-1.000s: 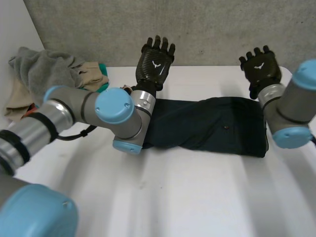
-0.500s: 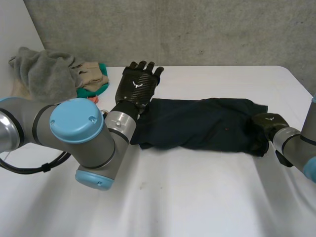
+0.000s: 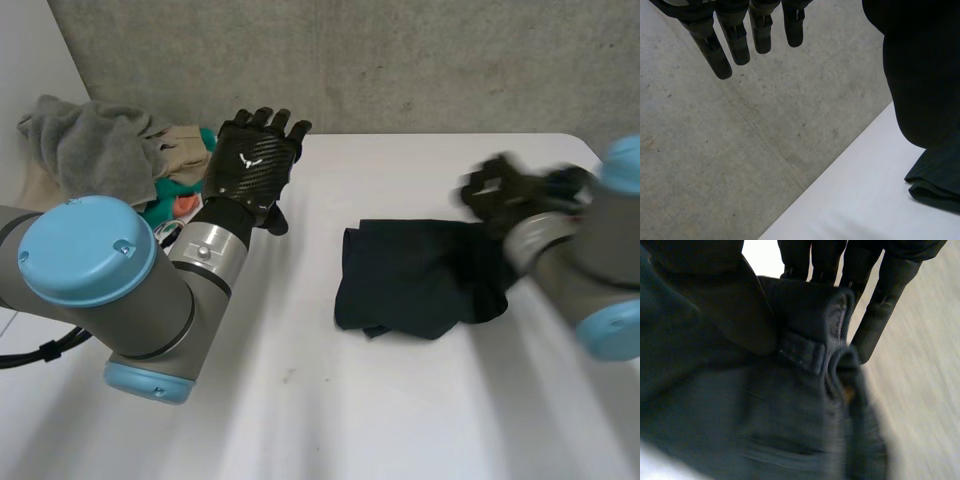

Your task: Fold the laundry.

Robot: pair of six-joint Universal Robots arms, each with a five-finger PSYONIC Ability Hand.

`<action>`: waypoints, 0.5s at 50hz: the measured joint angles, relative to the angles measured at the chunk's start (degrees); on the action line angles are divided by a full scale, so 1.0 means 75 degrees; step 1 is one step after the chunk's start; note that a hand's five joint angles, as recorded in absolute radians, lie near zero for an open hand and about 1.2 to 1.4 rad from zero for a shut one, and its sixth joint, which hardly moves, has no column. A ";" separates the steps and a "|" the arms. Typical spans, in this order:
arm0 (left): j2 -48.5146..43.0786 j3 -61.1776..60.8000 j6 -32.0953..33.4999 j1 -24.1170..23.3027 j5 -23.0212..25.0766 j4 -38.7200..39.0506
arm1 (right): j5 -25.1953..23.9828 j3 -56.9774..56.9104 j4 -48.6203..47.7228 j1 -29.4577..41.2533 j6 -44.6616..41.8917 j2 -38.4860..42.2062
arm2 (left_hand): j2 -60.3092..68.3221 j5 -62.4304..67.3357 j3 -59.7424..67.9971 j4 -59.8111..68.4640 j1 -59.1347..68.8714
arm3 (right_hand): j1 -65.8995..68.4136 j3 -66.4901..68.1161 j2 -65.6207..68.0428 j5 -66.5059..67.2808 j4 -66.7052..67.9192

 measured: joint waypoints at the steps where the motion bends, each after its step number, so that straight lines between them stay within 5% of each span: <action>1: -0.0004 -0.0017 0.0000 0.0012 -0.0002 0.0001 | -0.0272 -0.0054 -0.0042 0.0333 -0.0054 0.0178 | 0.0000 0.0000 0.0000 0.0000 -0.0001 | 0.0000 0.0002 0.0000 0.0000 0.0019; 5: -0.0028 -0.0036 0.0000 0.0040 -0.0001 0.0005 | -0.1382 -0.0111 -0.0072 0.1325 -0.0320 0.0822 | 0.0000 0.0000 0.0000 0.0000 -0.0001 | -0.0223 -0.0902 -0.0721 -0.0436 -0.0808; 10: -0.0092 0.0139 0.0000 0.0045 0.0011 0.0015 | -0.1971 -0.0082 0.0061 0.1712 -0.0574 0.1111 | 0.0000 0.0000 -0.0001 0.0000 -0.0001 | -0.5654 -0.6311 -0.6242 -0.5990 -0.6339; 13: -0.0179 0.0424 -0.0013 0.0048 0.0022 0.0028 | -0.1989 -0.0044 0.0098 0.1650 -0.0208 0.0853 | 0.0000 0.0000 0.0000 0.0000 -0.0001 | -0.6583 -0.7503 -0.7251 -0.7069 -0.7490; 25: -0.1779 0.3065 -0.0834 -0.0209 0.0172 0.0014 | -0.1655 0.0092 0.0277 -0.0087 0.6051 -0.1407 | 0.0000 0.0000 0.0000 0.0000 0.0000 | -0.6583 -0.7514 -0.7251 -0.7069 -0.7513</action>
